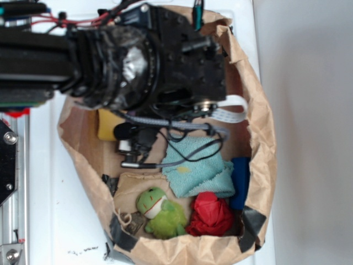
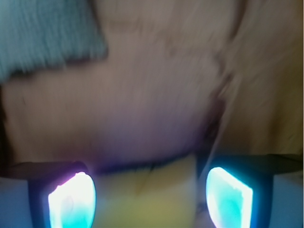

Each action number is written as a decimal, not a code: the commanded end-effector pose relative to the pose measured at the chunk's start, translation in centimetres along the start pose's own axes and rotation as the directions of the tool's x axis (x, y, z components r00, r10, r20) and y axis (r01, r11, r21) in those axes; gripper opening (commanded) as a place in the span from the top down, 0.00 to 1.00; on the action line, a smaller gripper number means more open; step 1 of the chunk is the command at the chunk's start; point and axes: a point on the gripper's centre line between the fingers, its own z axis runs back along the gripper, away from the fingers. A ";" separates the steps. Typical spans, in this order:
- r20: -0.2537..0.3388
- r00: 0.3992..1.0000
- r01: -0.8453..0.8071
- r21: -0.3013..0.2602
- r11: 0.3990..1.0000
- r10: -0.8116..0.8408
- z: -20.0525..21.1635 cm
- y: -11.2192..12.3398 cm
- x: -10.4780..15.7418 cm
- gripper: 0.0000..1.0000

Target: Grab the green sponge.

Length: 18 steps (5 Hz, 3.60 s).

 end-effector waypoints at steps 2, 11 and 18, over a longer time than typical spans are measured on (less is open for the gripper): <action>0.033 0.998 0.055 0.049 0.997 -0.056 1.0 -0.8 -2.2 0.00; 0.068 0.996 0.046 0.071 0.996 -0.050 -0.7 -1.6 -1.4 1.00; 0.262 0.964 -0.012 -0.129 0.992 0.046 12.6 -3.2 -3.1 1.00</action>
